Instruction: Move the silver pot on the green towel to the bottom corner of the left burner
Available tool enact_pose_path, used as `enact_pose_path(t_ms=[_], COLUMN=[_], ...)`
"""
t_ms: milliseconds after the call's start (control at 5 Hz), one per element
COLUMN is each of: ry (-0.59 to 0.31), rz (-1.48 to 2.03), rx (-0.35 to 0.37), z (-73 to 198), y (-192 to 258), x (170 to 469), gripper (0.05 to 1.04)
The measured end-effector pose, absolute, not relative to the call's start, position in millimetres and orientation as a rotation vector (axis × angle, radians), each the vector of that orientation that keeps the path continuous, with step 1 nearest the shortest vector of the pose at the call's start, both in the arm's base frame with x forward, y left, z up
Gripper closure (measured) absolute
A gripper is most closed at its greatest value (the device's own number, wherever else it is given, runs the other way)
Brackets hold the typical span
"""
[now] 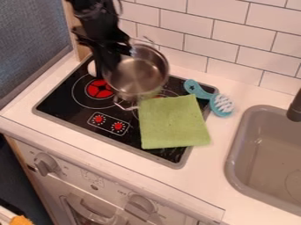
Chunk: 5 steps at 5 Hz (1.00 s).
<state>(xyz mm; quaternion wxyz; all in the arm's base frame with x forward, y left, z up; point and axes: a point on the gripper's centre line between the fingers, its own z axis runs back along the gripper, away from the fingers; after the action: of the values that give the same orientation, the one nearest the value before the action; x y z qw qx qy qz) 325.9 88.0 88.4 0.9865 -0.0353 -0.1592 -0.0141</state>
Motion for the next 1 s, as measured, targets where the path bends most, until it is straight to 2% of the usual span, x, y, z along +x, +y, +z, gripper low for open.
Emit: enact_pose_path(t_ms=[200,600,800,1000], ry=[-0.301,-0.212,-0.157,-0.124], rz=[0.023,0.048,0.076,0.083], rx=[-0.013,0.099,0.114,0.106], z=[93.2,59.2,37.3,28.3], y=[117.9,173.9,197.1,205.7], x=[318.7,301.3,289.1,286.7], gripper=[1.010,1.010,1.010,0.975])
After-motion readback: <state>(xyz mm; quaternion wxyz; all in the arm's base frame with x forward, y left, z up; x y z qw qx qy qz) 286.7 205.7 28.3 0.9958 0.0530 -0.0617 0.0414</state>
